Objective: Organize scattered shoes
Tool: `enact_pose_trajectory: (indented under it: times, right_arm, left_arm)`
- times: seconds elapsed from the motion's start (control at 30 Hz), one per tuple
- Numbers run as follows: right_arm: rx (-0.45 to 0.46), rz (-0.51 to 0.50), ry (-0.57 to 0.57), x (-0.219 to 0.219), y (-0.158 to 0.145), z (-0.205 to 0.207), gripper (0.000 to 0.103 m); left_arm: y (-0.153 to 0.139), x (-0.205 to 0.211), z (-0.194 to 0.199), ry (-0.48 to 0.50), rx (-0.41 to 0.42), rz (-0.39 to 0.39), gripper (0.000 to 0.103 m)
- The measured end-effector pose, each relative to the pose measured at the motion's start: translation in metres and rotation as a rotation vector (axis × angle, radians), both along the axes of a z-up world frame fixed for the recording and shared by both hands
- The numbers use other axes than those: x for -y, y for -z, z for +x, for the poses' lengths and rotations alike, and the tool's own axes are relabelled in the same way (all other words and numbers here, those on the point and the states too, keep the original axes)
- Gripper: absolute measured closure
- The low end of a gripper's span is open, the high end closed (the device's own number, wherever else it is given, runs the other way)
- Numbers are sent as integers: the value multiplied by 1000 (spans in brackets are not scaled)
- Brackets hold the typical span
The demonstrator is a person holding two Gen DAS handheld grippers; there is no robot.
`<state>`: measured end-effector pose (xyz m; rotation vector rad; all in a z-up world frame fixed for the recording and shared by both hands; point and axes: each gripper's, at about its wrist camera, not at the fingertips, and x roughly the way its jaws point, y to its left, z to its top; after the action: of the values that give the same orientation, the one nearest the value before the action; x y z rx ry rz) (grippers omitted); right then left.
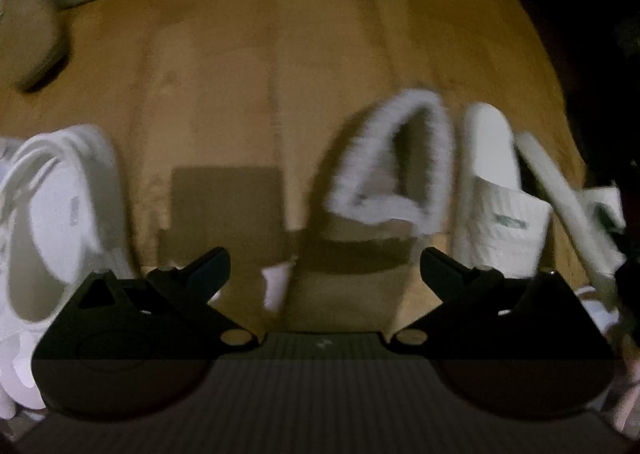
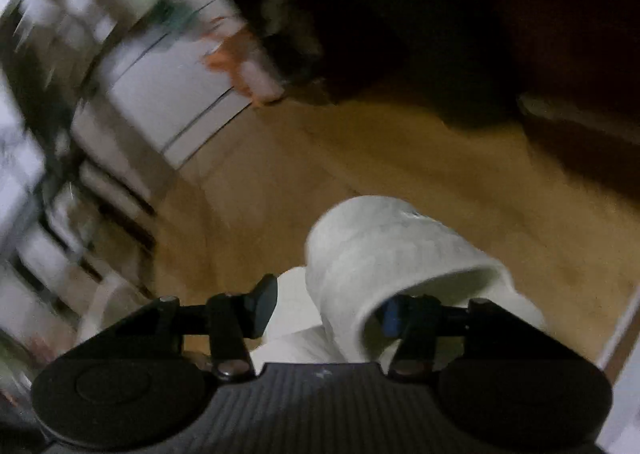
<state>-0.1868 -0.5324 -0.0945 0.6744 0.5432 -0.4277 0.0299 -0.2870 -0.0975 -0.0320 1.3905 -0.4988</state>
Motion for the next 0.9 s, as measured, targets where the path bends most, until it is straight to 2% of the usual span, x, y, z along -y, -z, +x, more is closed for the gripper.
enact_pose_trajectory:
  times: [0.07,0.1,0.17,0.23,0.37,0.47,0.57,0.7,0.77,0.9]
  right_arm:
    - [-53,6,-64,-10,-1,8,41]
    - [-49,2,-76,-13,-3,6,21]
    - [-19,38,-120,-14,-7,-1,7]
    - [53,97,-115,-13,-8,-12,6]
    - [226,440,0,20,17,-43,5]
    - [347,738,110,44,45,-62,4]
    - [414,894,140,62,63,-69,3]
    - [394,931,112,68,60,-73,2]
    - [384,924,92,65,57,-70,1]
    - [313,769,62,50,40,-60,0]
  left_arm:
    - [-1,21,-9,46,3,-7,0]
    - [0,31,-11,67,1,-8,0]
    - [1,57,-16,120,-10,-22,0]
    - [-3,77,-19,143,-5,-54,0]
    - [-14,111,-32,217,17,-91,0]
    - [-18,131,-50,300,23,-120,0]
    - [-10,143,-64,352,9,-118,0]
    - [1,167,-91,445,-20,-110,0]
    - [3,176,-102,480,-7,-101,0]
    - [3,189,-111,517,34,-91,0]
